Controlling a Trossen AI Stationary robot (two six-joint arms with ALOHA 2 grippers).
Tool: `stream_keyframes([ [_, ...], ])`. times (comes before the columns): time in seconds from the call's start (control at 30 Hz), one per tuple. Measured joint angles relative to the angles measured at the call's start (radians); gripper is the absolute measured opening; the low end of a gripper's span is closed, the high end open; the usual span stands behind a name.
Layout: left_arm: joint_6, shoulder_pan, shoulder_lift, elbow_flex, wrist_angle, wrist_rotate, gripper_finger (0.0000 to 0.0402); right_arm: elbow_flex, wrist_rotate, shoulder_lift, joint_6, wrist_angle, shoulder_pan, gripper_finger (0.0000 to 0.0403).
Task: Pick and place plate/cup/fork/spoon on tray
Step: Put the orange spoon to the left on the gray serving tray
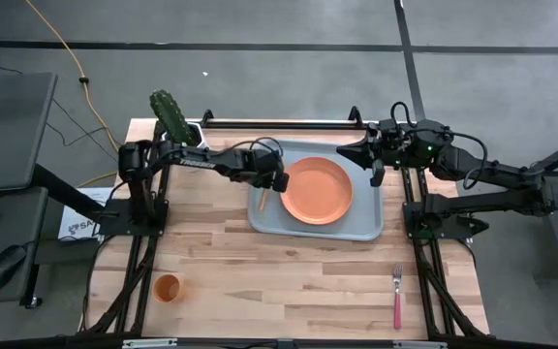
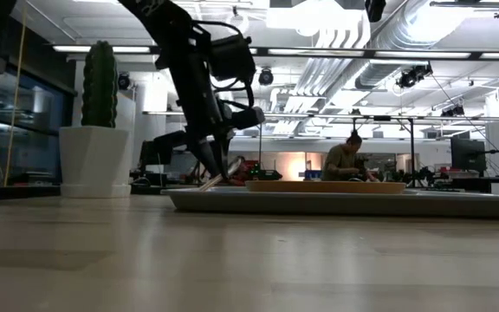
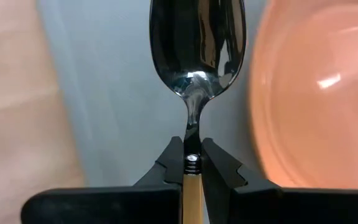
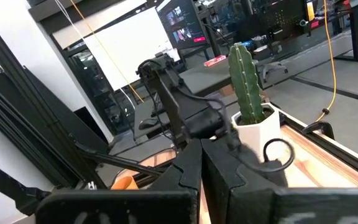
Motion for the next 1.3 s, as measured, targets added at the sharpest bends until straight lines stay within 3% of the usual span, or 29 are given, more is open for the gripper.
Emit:
stream_keyframes([
  [0.53, -0.08, 0.036, 0.051, 0.001, -0.057, 0.079, 0.0016, 0.0, 0.004, 0.0, 0.0, 0.0, 0.0, 0.0],
  [0.97, -0.178, 0.045, 0.057, 0.001, -0.052, 0.069, 0.0017, 0.0, 0.003, 0.0, 0.0, 0.0, 0.0, 0.0],
  [1.3, -0.17, 0.044, 0.057, 0.001, -0.055, 0.069, 0.0074, 0.0, 0.003, 0.0, 0.0, 0.0, 0.0, 0.0],
])
